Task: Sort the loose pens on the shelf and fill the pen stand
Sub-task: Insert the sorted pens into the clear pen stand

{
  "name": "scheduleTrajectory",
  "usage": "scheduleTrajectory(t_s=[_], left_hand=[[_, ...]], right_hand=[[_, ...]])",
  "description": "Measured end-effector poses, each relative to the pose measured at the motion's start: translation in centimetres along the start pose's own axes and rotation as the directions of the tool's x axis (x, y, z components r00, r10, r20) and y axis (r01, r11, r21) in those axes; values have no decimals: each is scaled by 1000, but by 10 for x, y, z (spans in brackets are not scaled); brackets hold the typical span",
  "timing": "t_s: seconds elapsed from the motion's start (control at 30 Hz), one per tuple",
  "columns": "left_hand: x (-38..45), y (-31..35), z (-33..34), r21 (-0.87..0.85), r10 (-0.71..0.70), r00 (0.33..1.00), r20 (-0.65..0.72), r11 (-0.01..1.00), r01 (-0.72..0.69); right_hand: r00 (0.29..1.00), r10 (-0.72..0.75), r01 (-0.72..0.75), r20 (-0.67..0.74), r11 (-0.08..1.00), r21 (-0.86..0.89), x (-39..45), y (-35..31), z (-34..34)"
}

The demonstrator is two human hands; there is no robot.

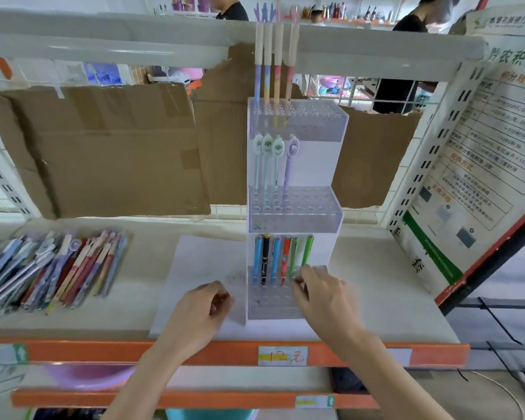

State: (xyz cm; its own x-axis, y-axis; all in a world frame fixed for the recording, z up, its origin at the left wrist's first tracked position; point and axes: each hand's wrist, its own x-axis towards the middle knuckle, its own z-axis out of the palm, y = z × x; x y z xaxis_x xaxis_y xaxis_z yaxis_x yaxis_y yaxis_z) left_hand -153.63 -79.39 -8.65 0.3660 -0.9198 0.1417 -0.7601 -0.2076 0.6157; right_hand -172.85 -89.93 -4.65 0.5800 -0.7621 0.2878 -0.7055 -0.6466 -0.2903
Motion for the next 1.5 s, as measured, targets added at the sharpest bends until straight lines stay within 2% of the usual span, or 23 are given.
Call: scheduleTrajectory(t_s=[0.07, 0.13, 0.2, 0.3, 0.5, 0.67, 0.8, 0.9, 0.93, 1.0, 1.1, 1.23, 1.4, 1.5], left_hand=[[0, -11, -8, 79, -10, 999, -43, 997, 14], [0, -26, -21, 142, -57, 993, -103, 987, 72], [-2, -46, -37, 186, -116, 979, -165, 971, 147], [-3, -81, -69, 241, -206, 942, -264, 932, 271], [0, -140, -119, 411, -313, 877, -365, 791, 453], [26, -150, -125, 426, -472, 816, -334, 696, 578], [49, -160, -101, 459, -510, 793, -333, 647, 609], [56, -155, -97, 483, -538, 804, -253, 650, 587], [56, -154, -99, 493, -580, 788, -205, 634, 596], [62, -157, -100, 495, -611, 760, -224, 600, 628], [71, -165, -105, 547, -564, 795, -222, 603, 580], [73, -164, -101, 545, -503, 850, -157, 673, 499], [65, -151, -102, 564, -441, 884, -156, 694, 446], [56, -144, -116, 390, -479, 864, -156, 774, 500]], right_hand=[[983, -181, 179, -26, 982, -63, -2, -24, 8], [954, -296, 300, 46, 943, -144, 2, -52, 17], [941, -321, 335, 110, 929, -156, 12, -76, 36], [892, -412, 429, 188, 902, -59, 30, -115, 57], [815, -429, 441, 389, 895, 63, 70, -185, 90], [811, -370, 363, 454, 926, 105, 95, -218, 127], [833, -277, 263, 478, 960, 98, 106, -228, 143], [845, -231, 192, 483, 973, 128, 109, -226, 147], [849, -209, 164, 485, 977, 135, 110, -225, 148], [862, -181, 119, 473, 980, 158, 111, -221, 148], [879, -163, 85, 449, 979, 188, 112, -215, 146], [883, -149, 50, 444, 972, 228, 113, -211, 143], [903, -130, -32, 409, 930, 365, 115, -212, 133], [911, -79, -114, 405, 895, 431, 118, -208, 123]])
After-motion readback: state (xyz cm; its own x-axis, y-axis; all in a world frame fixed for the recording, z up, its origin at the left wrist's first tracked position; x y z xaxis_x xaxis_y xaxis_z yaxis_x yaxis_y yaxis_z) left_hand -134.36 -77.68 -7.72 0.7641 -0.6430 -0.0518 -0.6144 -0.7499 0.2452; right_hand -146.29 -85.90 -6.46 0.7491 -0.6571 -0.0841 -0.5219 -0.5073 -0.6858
